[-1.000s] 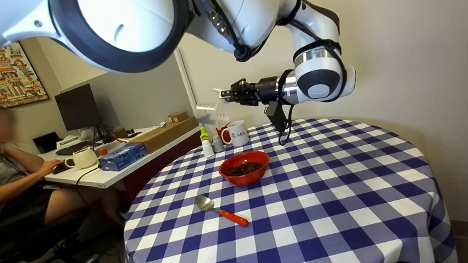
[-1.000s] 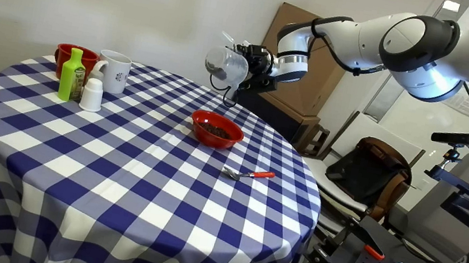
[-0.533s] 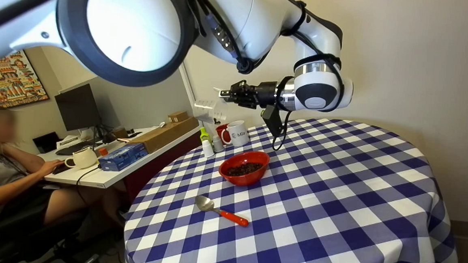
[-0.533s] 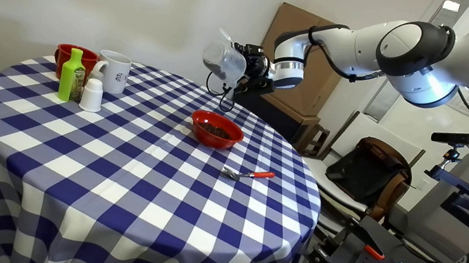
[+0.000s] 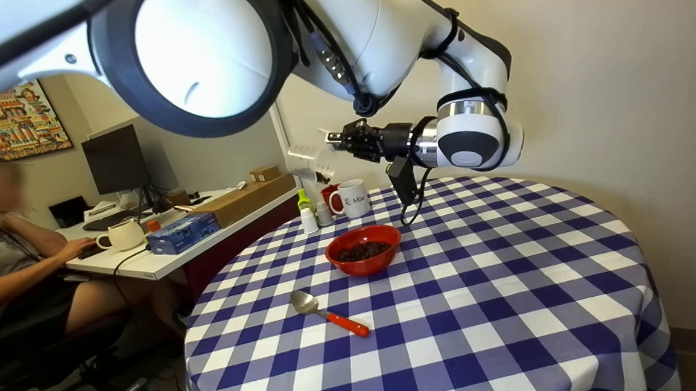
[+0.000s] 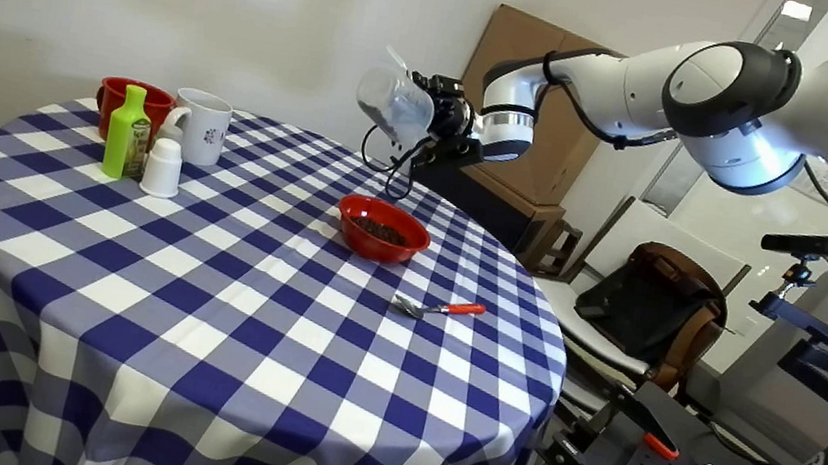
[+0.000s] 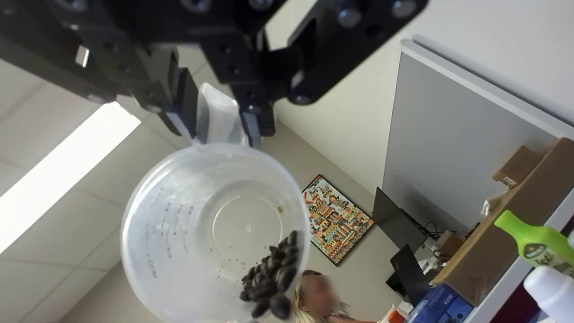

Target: Pour the contents of the cup into the bowl

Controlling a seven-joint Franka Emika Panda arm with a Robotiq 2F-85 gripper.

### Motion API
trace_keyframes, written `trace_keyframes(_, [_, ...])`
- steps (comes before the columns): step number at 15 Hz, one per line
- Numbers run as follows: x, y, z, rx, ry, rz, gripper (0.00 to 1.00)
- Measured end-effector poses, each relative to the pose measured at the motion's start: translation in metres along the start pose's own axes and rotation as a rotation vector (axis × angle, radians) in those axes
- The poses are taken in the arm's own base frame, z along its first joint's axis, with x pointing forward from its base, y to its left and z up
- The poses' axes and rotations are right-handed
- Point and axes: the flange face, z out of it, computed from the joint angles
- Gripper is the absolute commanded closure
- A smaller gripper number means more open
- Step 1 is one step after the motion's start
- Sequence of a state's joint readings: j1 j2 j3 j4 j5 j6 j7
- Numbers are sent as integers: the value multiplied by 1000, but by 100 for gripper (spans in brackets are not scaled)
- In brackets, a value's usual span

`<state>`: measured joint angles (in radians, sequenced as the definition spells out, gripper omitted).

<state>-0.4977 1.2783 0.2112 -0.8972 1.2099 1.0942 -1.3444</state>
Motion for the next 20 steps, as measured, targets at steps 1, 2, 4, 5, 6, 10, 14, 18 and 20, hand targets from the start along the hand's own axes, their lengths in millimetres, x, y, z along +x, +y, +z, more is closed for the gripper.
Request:
trace_keyframes(1, [0,0,-1,1,5,3,92])
trace_keyframes(2, [0,0,-1,3,10,5,92])
trace_keyframes(4, [1,-1,-2,6,18,10,92])
trace_keyframes(5, [1,-2,-3,7,22,12,92])
trace_keyframes(6, [2,-2,-3,9,27,13,92])
trace_keyframes(10, [4,-4,-4,16,40,20,92])
trace_keyframes(14, [5,-4,-4,25,49,36,92])
trace_keyframes(18, [6,-5,-3,50,74,45,92])
trace_keyframes(20, [5,-5,-4,62,86,52,92])
